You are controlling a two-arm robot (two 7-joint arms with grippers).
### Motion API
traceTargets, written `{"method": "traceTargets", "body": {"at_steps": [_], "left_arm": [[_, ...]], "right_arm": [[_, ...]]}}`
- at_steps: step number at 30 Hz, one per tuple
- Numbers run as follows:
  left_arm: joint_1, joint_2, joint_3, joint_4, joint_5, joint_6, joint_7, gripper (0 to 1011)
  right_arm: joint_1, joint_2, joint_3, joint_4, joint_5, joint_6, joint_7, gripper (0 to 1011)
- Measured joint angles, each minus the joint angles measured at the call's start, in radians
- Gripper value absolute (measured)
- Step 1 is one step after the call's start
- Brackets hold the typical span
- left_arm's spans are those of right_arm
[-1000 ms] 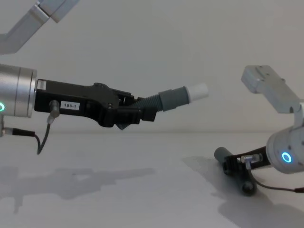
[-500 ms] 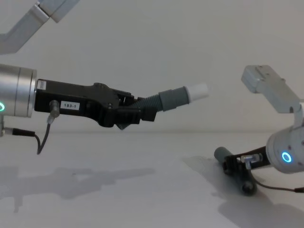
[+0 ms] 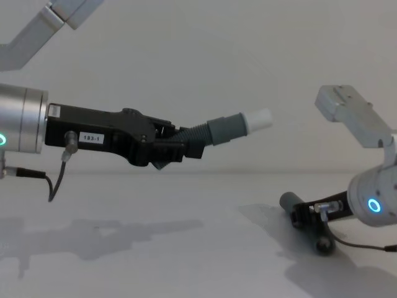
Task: Use both hands to pick up one end of the pipe from the table, align the ends, and insert them.
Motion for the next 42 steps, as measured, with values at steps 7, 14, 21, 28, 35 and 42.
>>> {"method": "traceTargets", "body": {"at_steps": [7, 14, 21, 28, 35, 42], "left_arm": [[0.0, 0.0, 0.0, 0.0, 0.0, 0.0, 0.0, 306], [0.0, 0.0, 0.0, 0.0, 0.0, 0.0, 0.0, 306], [0.0, 0.0, 0.0, 0.0, 0.0, 0.0, 0.0, 306], [0.0, 0.0, 0.0, 0.0, 0.0, 0.0, 0.0, 306], [0.0, 0.0, 0.0, 0.0, 0.0, 0.0, 0.0, 306], [0.0, 0.0, 0.0, 0.0, 0.0, 0.0, 0.0, 306]], "right_arm": [[0.0, 0.0, 0.0, 0.0, 0.0, 0.0, 0.0, 255], [0.0, 0.0, 0.0, 0.0, 0.0, 0.0, 0.0, 253], [0.0, 0.0, 0.0, 0.0, 0.0, 0.0, 0.0, 255], [0.0, 0.0, 0.0, 0.0, 0.0, 0.0, 0.0, 255], [0.0, 0.0, 0.0, 0.0, 0.0, 0.0, 0.0, 253], [0.0, 0.0, 0.0, 0.0, 0.0, 0.0, 0.0, 252]]}}
